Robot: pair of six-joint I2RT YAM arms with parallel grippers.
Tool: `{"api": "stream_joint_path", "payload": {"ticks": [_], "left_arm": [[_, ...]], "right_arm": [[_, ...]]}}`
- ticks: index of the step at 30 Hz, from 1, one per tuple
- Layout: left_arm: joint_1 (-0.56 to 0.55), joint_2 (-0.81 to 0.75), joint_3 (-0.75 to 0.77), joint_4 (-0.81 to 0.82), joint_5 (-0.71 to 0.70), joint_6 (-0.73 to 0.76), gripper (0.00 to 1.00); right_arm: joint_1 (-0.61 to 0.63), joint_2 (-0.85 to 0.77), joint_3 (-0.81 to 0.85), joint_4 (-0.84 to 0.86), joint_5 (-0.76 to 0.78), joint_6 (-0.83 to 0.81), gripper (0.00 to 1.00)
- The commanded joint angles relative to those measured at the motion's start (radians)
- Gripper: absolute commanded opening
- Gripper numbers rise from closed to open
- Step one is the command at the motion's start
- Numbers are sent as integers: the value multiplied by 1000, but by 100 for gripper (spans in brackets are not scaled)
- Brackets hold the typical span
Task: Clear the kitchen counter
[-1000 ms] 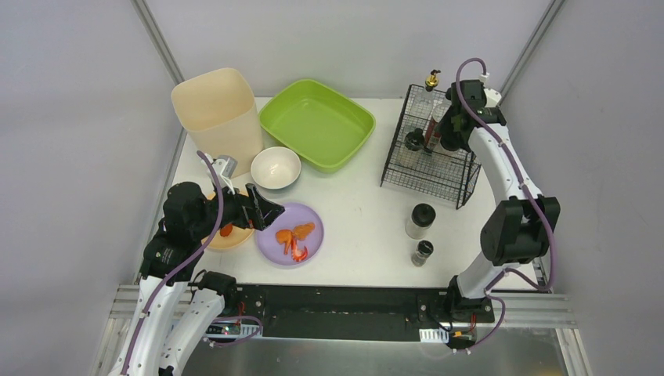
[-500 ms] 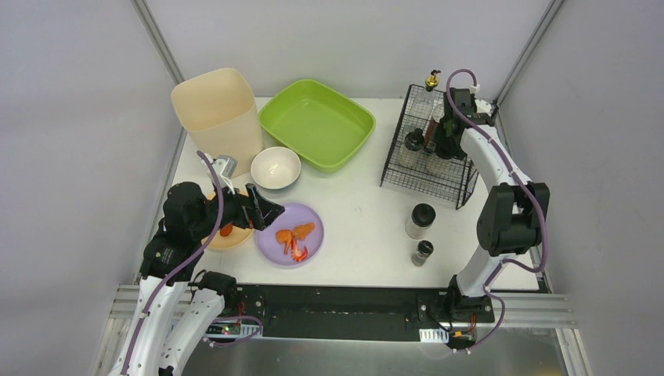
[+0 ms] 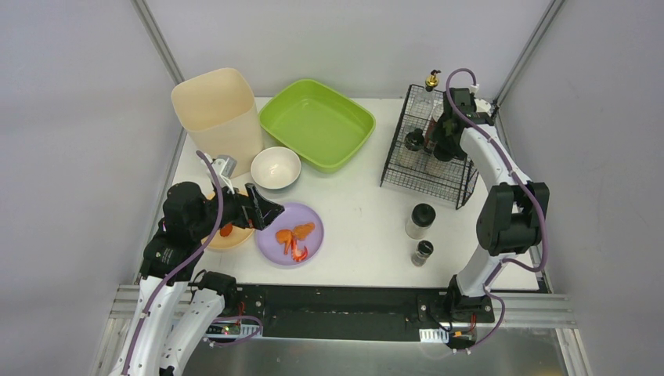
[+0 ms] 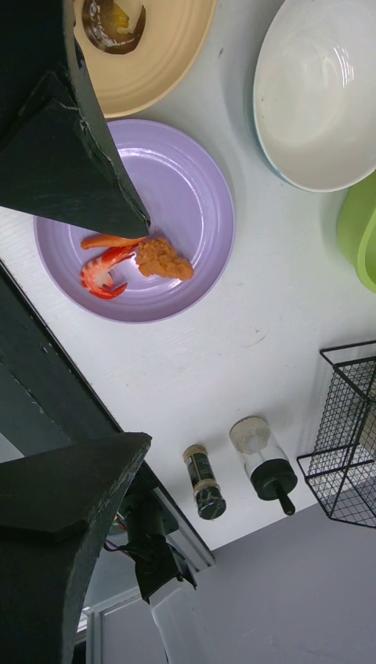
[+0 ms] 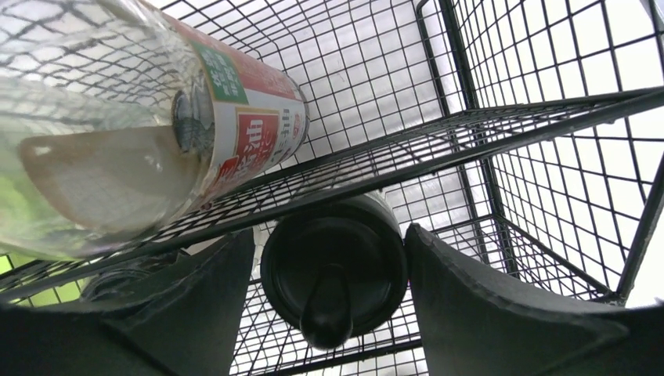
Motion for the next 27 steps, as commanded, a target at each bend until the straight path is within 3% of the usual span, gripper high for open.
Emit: {"api": "stream_joint_path", "payload": {"ticks": [1, 15, 27], "left_arm": [[10, 5, 5, 33, 26, -1, 100], [10, 1, 4, 33, 21, 0, 100], [9, -2, 3, 33, 16, 1, 100]], "right_arm": [[9, -15, 50, -71, 5, 16, 74], [59, -201, 88, -204, 4, -1, 79], [305, -487, -110, -249, -10, -37, 88]]}}
